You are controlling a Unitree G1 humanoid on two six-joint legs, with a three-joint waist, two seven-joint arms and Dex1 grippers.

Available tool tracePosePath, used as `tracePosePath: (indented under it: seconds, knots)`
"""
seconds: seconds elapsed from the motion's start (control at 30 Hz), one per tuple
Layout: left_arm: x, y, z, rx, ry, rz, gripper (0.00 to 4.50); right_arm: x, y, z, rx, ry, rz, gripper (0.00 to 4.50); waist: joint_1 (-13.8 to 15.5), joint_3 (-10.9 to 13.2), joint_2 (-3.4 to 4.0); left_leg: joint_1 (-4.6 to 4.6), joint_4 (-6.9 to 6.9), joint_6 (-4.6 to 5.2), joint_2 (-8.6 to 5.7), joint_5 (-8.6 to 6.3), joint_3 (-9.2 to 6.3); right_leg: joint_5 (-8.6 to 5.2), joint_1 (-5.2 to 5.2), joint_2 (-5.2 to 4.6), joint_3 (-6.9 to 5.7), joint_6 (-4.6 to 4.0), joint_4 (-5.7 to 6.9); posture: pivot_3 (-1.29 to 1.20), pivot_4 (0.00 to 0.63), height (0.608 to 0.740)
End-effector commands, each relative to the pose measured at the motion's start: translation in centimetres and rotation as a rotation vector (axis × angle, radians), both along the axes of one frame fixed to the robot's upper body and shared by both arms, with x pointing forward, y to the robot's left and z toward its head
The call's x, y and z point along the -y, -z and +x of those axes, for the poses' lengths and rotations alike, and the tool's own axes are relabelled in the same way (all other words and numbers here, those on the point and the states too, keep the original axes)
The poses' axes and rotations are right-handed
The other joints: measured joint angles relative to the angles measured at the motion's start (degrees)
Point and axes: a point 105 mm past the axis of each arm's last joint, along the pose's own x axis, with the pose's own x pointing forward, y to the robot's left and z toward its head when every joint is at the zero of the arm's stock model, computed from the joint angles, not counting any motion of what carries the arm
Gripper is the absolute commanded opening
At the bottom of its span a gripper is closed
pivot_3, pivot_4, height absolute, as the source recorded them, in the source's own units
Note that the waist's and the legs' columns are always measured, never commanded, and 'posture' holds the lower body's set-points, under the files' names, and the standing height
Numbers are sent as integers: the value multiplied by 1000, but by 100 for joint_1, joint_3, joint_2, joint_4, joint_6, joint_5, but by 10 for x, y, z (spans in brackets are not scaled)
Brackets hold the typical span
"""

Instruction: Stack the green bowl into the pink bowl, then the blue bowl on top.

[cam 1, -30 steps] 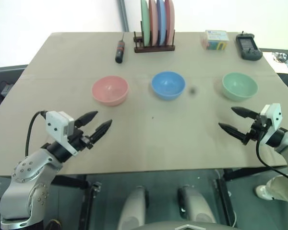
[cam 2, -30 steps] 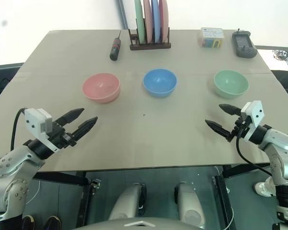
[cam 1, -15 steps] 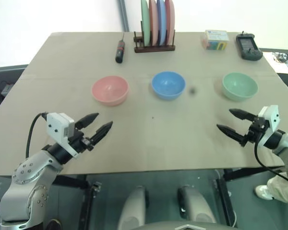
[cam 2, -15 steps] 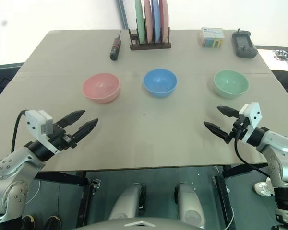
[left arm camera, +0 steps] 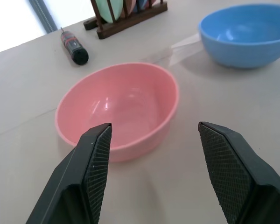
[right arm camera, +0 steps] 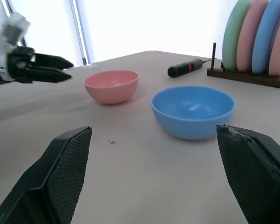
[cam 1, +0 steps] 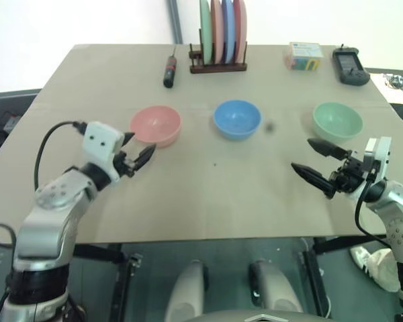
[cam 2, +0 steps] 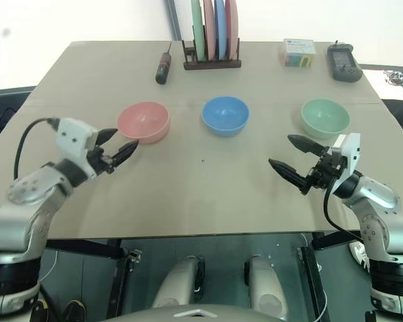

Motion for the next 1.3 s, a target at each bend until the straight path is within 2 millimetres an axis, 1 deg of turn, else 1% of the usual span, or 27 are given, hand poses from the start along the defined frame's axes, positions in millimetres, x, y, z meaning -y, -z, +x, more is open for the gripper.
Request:
tracePosePath:
  seconds: [0.03,0.13,0.23,0.37,0.43,0.53,0.73,0.97,1.13,1.17,1.3]
  knots:
    - [-3,0,17,10,-6,84,3138,-6,-12,-5,50,-19,11,4468,-3,0,0,0,-1,0,0,0,0,0,0,0,0,0,-1,0,150,740]
    - [0,7,32,-14,12,100,3138,-6,-10,-6,48,-19,6,4468,-3,0,0,-2,0,0,-1,0,0,1,-1,0,-1,0,-2,0,150,740]
    - [8,15,44,-41,58,126,3138,-2,-9,-6,53,-9,-1,4468,0,0,0,-2,0,0,-1,0,0,1,0,-1,0,0,-2,0,150,740]
    - [14,21,61,-46,101,178,3138,1,-7,-5,55,1,-2,4468,7,0,-1,-3,0,0,-2,0,-1,1,0,-1,-2,0,0,0,150,740]
    - [17,17,69,-40,123,195,3138,0,-6,-5,55,-2,-5,4468,9,0,-1,-4,0,0,-2,0,-1,2,-1,-1,-2,0,0,0,150,740]
    - [22,7,74,-11,150,205,3138,2,-6,-5,58,3,-6,4468,6,0,-1,-6,0,0,-2,0,-2,1,-1,-1,-3,0,0,0,150,740]
    - [29,-5,75,34,178,161,3138,6,-1,-7,49,12,-14,4468,2,0,-1,-5,0,0,-2,0,-2,2,-1,-1,-2,0,1,0,150,740]
    - [43,-7,67,44,224,122,3138,7,0,-5,43,10,-21,4468,2,0,-1,-5,2,0,-2,0,-3,2,-1,-1,-2,1,2,0,150,740]
    - [48,-8,63,47,239,108,3138,8,-1,-4,43,8,-27,4468,2,0,-1,-5,2,0,-2,0,-3,2,-1,-1,-2,1,2,0,150,740]
    - [48,-7,63,41,240,113,3138,9,-1,-4,43,8,-28,4468,2,0,-1,-5,2,0,-2,0,-3,2,-1,-2,-2,1,2,0,150,740]
    - [40,12,61,-26,220,159,3138,11,-2,-3,43,11,-40,4468,-8,0,-1,-3,1,0,-2,0,-2,2,0,-1,0,0,3,0,150,740]
